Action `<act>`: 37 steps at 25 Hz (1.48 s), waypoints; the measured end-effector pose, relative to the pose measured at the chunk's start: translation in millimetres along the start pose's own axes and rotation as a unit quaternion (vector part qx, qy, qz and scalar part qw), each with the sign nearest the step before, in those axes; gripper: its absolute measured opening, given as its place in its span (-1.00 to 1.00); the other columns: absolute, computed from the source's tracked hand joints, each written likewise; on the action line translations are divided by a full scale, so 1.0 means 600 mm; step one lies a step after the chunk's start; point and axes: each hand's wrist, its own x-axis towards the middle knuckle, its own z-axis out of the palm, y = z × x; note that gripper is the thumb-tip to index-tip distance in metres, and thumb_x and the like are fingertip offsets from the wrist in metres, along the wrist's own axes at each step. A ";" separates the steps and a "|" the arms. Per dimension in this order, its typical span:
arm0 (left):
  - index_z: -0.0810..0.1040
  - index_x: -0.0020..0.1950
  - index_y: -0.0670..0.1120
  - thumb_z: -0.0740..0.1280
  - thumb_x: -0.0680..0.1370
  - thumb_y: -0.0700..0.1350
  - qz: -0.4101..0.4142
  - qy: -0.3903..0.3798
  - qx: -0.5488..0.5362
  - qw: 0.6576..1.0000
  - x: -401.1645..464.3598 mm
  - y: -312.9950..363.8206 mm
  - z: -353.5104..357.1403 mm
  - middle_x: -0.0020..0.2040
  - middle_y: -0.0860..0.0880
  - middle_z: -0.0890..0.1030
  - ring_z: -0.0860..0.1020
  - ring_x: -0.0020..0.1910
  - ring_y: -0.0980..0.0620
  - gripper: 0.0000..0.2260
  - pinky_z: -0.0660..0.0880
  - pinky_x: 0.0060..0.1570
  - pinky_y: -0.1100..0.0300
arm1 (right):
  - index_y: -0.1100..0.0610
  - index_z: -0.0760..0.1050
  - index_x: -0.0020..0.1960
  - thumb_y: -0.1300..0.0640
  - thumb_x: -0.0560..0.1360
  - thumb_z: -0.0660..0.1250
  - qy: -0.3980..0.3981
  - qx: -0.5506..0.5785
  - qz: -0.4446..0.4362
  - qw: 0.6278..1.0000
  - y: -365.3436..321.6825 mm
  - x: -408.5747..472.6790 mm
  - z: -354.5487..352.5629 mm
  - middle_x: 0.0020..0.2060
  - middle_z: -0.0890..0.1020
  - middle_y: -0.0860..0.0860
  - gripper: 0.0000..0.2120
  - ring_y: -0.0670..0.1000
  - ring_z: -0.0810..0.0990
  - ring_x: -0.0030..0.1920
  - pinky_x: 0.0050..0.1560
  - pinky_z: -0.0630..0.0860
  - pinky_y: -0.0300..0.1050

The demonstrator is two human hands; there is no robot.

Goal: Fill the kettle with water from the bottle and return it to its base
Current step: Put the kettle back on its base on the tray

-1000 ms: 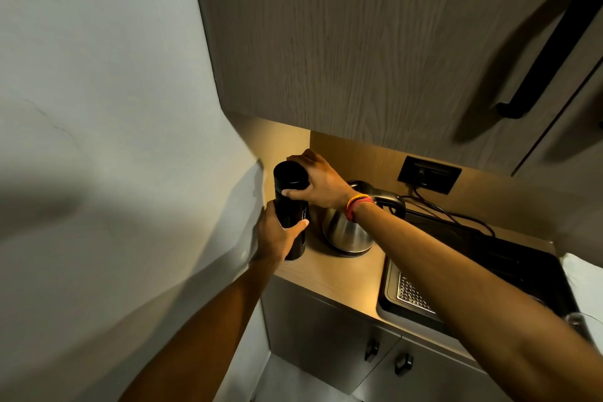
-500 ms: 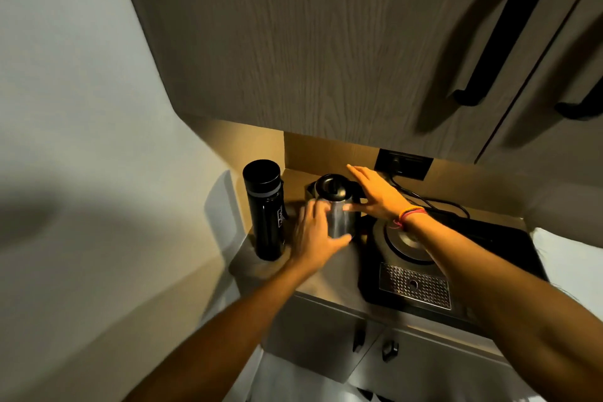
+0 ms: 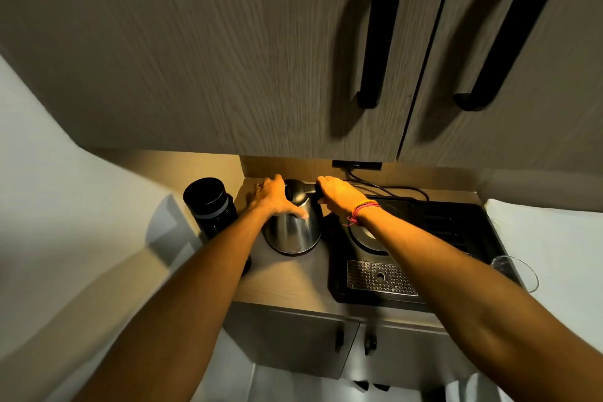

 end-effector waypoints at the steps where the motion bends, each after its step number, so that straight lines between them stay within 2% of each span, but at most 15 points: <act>1: 0.32 0.46 -0.16 0.63 0.18 0.28 0.003 0.010 -0.002 1.000 -0.002 -0.002 0.002 0.43 -0.23 0.43 0.41 0.40 -0.28 0.02 0.46 0.29 -0.21 | 0.11 0.19 -0.26 0.30 0.60 0.15 0.012 0.005 -0.008 1.000 0.006 0.007 0.008 -0.35 0.19 -0.07 -0.70 -0.14 0.14 -0.37 -0.34 0.11 -0.38; 3: 0.34 0.42 -0.14 0.63 0.16 0.30 0.011 0.027 -0.013 0.999 -0.007 -0.002 0.004 0.40 -0.22 0.44 0.42 0.39 -0.27 -0.01 0.47 0.27 -0.19 | 0.16 0.30 -0.12 0.29 0.60 0.16 0.036 -0.015 -0.011 0.999 0.005 -0.005 0.007 -0.31 0.30 -0.05 -0.87 -0.15 0.27 -0.33 -0.29 0.25 -0.37; 4: 0.35 0.42 -0.13 0.62 0.16 0.31 0.014 0.036 -0.021 0.999 -0.011 0.001 0.002 0.40 -0.22 0.43 0.41 0.39 -0.28 -0.01 0.47 0.27 -0.19 | 0.15 0.32 -0.15 0.30 0.59 0.16 0.042 -0.022 -0.016 0.999 0.000 -0.010 0.000 -0.30 0.35 -0.04 -0.84 -0.15 0.32 -0.32 -0.25 0.31 -0.35; 7: 0.32 0.45 -0.14 0.63 0.17 0.29 0.027 0.060 -0.052 0.996 -0.016 0.025 -0.020 0.44 -0.25 0.38 0.38 0.42 -0.31 0.01 0.43 0.30 -0.24 | 0.05 0.12 -0.36 0.35 0.57 0.16 0.081 0.025 -0.015 0.996 0.017 -0.017 -0.020 -0.42 0.20 -0.06 -0.59 -0.12 0.11 -0.42 -0.38 0.12 -0.27; 10: 0.29 0.52 -0.14 0.65 0.20 0.24 0.081 0.087 -0.093 0.988 -0.023 0.068 -0.046 0.51 -0.23 0.34 0.32 0.48 -0.29 0.04 0.36 0.40 -0.22 | 0.07 0.19 -0.37 0.27 0.55 0.19 0.115 -0.051 0.026 0.992 0.088 -0.027 -0.031 -0.40 0.28 0.02 -0.64 0.04 0.21 -0.35 -0.41 0.16 -0.22; 12: 0.31 0.54 -0.11 0.66 0.21 0.19 0.131 0.097 -0.126 0.978 -0.027 0.099 -0.053 0.51 -0.17 0.38 0.33 0.49 -0.24 0.01 0.33 0.44 -0.17 | 0.06 0.23 -0.37 0.23 0.55 0.18 0.107 -0.040 0.062 0.991 0.116 -0.053 -0.046 -0.38 0.34 0.02 -0.67 0.08 0.27 -0.32 -0.36 0.26 -0.28; 13: 0.36 0.51 -0.10 0.66 0.21 0.20 0.146 0.091 -0.136 0.976 -0.027 0.116 -0.053 0.49 -0.15 0.42 0.36 0.48 -0.21 -0.03 0.33 0.44 -0.14 | 0.10 0.21 -0.37 0.20 0.54 0.18 0.106 -0.023 0.053 0.993 0.126 -0.053 -0.057 -0.40 0.32 0.05 -0.67 0.10 0.23 -0.36 -0.36 0.26 -0.19; 15: 0.49 0.41 -0.07 0.63 0.20 0.27 0.154 0.069 -0.125 0.978 -0.028 0.151 -0.046 0.41 -0.13 0.51 0.42 0.43 -0.20 -0.13 0.37 0.41 -0.12 | 0.13 0.18 -0.35 0.22 0.57 0.18 0.108 0.035 0.075 0.991 0.134 -0.057 -0.078 -0.45 0.28 0.07 -0.67 0.10 0.17 -0.41 -0.35 0.18 -0.13; 17: 0.58 0.22 -0.04 0.58 0.20 0.36 0.154 0.060 -0.088 0.982 -0.032 0.187 -0.037 0.31 -0.13 0.59 0.48 0.36 -0.21 -0.26 0.42 0.34 -0.11 | 0.12 0.30 -0.31 0.19 0.56 0.19 0.131 0.035 0.103 0.985 0.149 -0.066 -0.090 -0.42 0.41 0.09 -0.73 0.16 0.32 -0.36 -0.29 0.28 -0.08; 20: 0.48 -0.07 0.00 0.53 0.19 0.43 0.170 0.057 -0.048 0.983 -0.039 0.238 -0.023 0.14 -0.13 0.65 0.57 0.23 -0.21 -0.39 0.51 0.16 -0.05 | 0.18 0.51 -0.07 0.18 0.51 0.22 0.159 0.018 0.135 0.978 0.189 -0.087 -0.093 -0.08 0.64 0.24 -0.89 0.26 0.57 -0.09 -0.11 0.45 0.00; 21: 0.48 -0.06 -0.01 0.52 0.18 0.45 0.175 0.054 -0.043 0.982 -0.041 0.252 -0.018 0.13 -0.12 0.65 0.58 0.21 -0.21 -0.36 0.53 0.13 -0.05 | 0.17 0.52 -0.02 0.22 0.49 0.23 0.166 0.029 0.130 0.977 0.199 -0.096 -0.094 -0.03 0.65 0.23 -0.87 0.24 0.59 -0.06 -0.09 0.49 0.02; 23: 0.52 0.12 -0.07 0.52 0.14 0.47 0.180 0.047 -0.028 0.982 -0.046 0.279 -0.002 0.19 -0.13 0.62 0.55 0.26 -0.23 -0.20 0.55 0.17 -0.11 | 0.17 0.51 0.06 0.27 0.48 0.25 0.178 0.041 0.124 0.975 0.223 -0.106 -0.090 0.02 0.63 0.20 -0.82 0.22 0.59 0.00 -0.02 0.53 0.04; 26: 0.47 0.30 -0.13 0.51 0.16 0.47 0.186 0.039 0.012 0.982 -0.047 0.305 0.024 0.27 -0.17 0.55 0.50 0.30 -0.25 -0.07 0.52 0.23 -0.19 | 0.21 0.45 0.16 0.26 0.50 0.30 0.175 0.024 0.130 0.976 0.261 -0.120 -0.070 0.11 0.56 0.20 -0.76 0.23 0.55 0.10 0.00 0.43 -0.05; 32: 0.42 0.35 -0.14 0.50 0.21 0.46 0.197 0.053 0.034 0.978 -0.041 0.316 0.044 0.30 -0.19 0.50 0.46 0.32 -0.23 -0.06 0.49 0.26 -0.18 | 0.25 0.43 0.18 0.26 0.52 0.29 0.185 0.029 0.126 0.974 0.289 -0.119 -0.051 0.13 0.54 0.21 -0.76 0.23 0.54 0.09 0.02 0.43 0.00; 37: 0.42 0.33 -0.12 0.49 0.20 0.47 0.169 0.015 0.062 0.984 -0.023 0.308 0.041 0.25 -0.15 0.52 0.51 0.26 -0.21 -0.08 0.52 0.22 -0.16 | 0.23 0.41 0.19 0.24 0.54 0.27 0.178 0.021 0.098 0.979 0.290 -0.108 -0.034 0.13 0.53 0.19 -0.76 0.23 0.53 0.11 0.09 0.48 0.10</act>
